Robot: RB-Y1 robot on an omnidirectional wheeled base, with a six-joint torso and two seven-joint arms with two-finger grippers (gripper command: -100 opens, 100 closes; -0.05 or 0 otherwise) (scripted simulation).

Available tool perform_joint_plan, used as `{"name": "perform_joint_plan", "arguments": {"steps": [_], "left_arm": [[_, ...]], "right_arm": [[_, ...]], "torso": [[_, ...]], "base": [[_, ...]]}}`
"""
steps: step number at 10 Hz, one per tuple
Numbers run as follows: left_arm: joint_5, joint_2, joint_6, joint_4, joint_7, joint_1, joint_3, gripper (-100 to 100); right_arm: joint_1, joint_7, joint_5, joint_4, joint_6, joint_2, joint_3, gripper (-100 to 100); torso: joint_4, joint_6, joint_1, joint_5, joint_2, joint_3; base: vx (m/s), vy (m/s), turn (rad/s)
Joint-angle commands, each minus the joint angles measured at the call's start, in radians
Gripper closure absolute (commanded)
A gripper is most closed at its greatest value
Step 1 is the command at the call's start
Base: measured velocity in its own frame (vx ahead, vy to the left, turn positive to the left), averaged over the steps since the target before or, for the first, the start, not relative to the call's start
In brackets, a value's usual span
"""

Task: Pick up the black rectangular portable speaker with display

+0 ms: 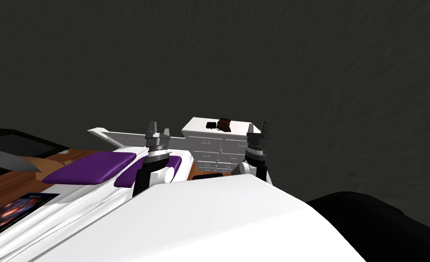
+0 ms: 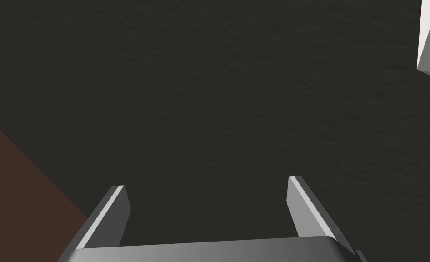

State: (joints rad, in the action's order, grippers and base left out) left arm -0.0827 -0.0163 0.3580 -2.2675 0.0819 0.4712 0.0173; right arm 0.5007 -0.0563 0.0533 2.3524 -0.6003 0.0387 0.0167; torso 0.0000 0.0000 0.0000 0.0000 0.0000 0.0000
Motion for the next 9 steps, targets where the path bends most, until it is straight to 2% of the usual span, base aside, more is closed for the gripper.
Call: {"name": "perform_joint_plan", "arguments": {"steps": [1,4,5,7,8,9], "left_arm": [[0.000,0.000,0.000,0.000,0.000,0.000,0.000,0],[0.000,0.000,0.000,0.000,0.000,0.000,0.000,0],[0.000,0.000,0.000,0.000,0.000,0.000,0.000,0],[0.000,0.000,0.000,0.000,0.000,0.000,0.000,0],[0.000,0.000,0.000,0.000,0.000,0.000,0.000,0],[0.000,0.000,0.000,0.000,0.000,0.000,0.000,0]], "right_arm": [[0.001,0.001,0.003,-0.002,-0.013,-0.038,0.002,-100],[0.008,0.003,0.016,-0.013,-0.061,-0.131,0.006,-100],[0.008,0.003,0.016,-0.013,-0.061,-0.145,0.006,-100],[0.013,0.003,0.033,-0.032,-0.109,-0.212,0.011,-100],[0.013,0.003,0.033,-0.032,-0.109,-0.236,0.011,-100],[0.015,0.001,0.044,-0.047,-0.137,-0.269,0.014,-100]], "torso": [[0.000,0.000,0.000,0.000,0.000,0.000],[0.001,0.000,0.002,0.000,0.003,0.002],[0.001,0.000,0.003,0.001,0.004,0.002],[0.001,0.000,0.002,0.000,0.004,0.002],[0.001,0.000,0.003,0.001,0.006,0.003],[0.001,0.000,0.002,0.001,0.006,0.003]], "base": [[-0.015,0.012,-0.007],[-0.049,0.038,-0.006],[-0.049,0.036,-0.002],[-0.079,0.038,0.011],[-0.080,0.040,0.003],[-0.087,0.039,0.020]]}}
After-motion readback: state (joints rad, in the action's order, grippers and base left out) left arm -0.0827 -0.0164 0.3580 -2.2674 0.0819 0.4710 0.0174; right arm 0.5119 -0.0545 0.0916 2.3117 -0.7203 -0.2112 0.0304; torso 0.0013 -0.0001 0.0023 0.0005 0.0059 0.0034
